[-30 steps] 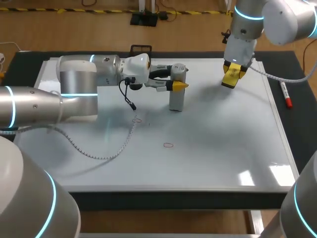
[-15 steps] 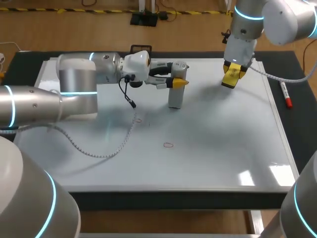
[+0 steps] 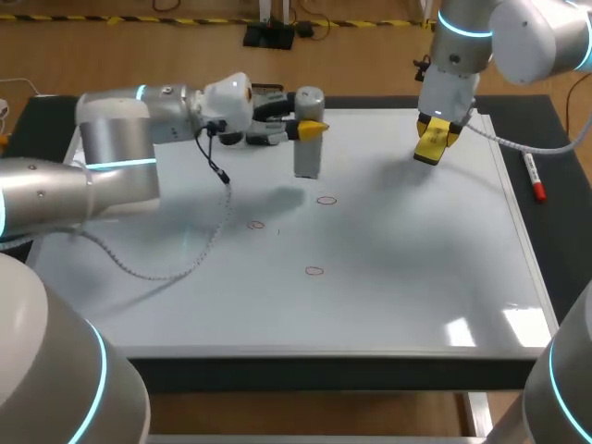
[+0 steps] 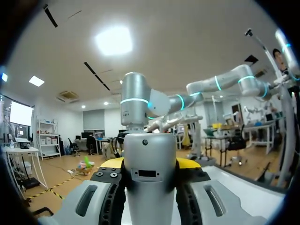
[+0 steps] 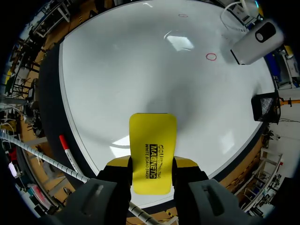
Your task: Pick up the inspection probe, press it on each red-marked spot on the whiteboard one by one, put down the probe, pick up the eraser, and wipe off all the red marks.
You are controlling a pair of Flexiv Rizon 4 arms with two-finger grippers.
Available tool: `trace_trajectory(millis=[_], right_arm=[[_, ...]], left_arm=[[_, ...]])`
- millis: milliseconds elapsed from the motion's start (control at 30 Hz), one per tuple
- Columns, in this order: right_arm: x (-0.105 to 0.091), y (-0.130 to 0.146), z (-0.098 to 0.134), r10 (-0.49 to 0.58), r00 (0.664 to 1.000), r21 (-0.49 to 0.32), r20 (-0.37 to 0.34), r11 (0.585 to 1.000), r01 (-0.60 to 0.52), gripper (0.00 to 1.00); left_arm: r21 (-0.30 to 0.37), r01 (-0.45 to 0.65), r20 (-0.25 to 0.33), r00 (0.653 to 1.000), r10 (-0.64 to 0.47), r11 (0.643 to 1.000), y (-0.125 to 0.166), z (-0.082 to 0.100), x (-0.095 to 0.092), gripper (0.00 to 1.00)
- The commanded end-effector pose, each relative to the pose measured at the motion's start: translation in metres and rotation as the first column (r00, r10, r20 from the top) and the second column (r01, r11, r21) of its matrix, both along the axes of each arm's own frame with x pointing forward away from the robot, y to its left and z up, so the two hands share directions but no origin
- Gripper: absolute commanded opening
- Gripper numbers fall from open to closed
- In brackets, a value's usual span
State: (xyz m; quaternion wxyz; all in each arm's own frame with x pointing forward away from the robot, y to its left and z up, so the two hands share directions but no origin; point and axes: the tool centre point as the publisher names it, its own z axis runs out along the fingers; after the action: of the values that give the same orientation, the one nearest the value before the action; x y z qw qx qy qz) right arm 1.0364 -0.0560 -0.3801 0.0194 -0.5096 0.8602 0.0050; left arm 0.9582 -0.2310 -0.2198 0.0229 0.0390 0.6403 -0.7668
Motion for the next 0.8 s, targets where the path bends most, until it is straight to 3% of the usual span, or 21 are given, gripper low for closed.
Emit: trace_trajectory(millis=[33, 433, 800], right_arm=[[0.000, 0.000, 0.001, 0.001, 1.000, -0.003, 0.000, 1.000, -0.001, 0.00], [0.000, 0.000, 0.001, 0.001, 1.000, -0.003, 0.000, 1.000, -0.001, 0.00], [0.000, 0.000, 0.001, 0.001, 1.000, -0.003, 0.000, 1.000, -0.001, 0.00]], left_arm=[[0.013, -0.028, 0.011, 1.000, 0.028, 1.000, 0.032, 0.017, -0.005, 0.00], [0.001, -0.154, 0.032, 0.988, 0.154, 0.988, 0.105, 0.025, 0.005, 0.00], [-0.018, -0.200, 0.041, 0.979, 0.201, 0.980, 0.141, 0.025, 0.003, 0.00]])
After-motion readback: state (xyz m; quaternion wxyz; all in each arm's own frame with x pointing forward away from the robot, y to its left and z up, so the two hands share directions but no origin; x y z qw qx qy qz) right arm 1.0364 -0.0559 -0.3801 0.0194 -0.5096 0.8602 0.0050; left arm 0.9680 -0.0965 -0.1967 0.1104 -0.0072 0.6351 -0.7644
